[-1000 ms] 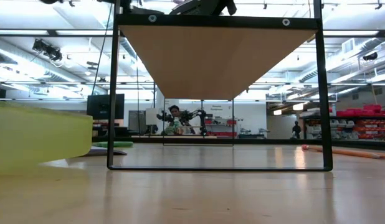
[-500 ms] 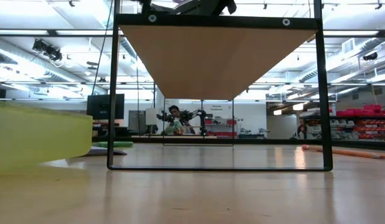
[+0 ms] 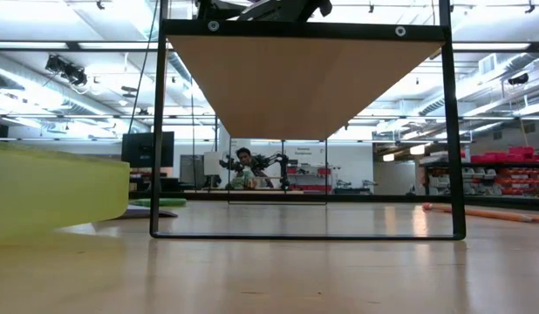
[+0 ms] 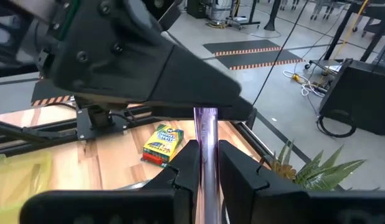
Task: Pack school essentials
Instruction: Put the pen into the supply box
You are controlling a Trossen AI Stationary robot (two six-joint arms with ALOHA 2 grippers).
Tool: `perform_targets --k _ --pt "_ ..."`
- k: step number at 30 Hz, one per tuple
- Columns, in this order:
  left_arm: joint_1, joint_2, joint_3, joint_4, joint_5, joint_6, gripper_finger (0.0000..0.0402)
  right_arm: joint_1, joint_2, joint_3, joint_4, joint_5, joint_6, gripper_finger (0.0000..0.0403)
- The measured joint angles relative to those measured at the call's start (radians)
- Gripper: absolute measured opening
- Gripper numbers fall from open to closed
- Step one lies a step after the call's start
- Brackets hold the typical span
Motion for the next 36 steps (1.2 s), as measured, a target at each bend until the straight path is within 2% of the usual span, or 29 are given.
perform_targets --k 15,27,31,36 --pt "0.0 0.0 0.0 0.0 0.001 0.003 0.0123 -0.001 0.0 0.0 0.047 0.002 0.003 0.006" --pt "-0.001 -0.001 0.0 0.003 0.005 -0.025 0.0041 -0.001 0.0 -0.001 0.042 -0.004 -0.011 0.0062" --pt "0.0 -0.001 0.0 0.0 0.0 -0.035 0.0035 -0.001 0.0 -0.001 0.043 -0.009 -0.022 0.0081" --pt "0.0 -0.001 0.0 -0.005 -0.002 -0.034 0.004 -0.001 0.0 -0.001 0.045 -0.025 -0.023 0.0126"
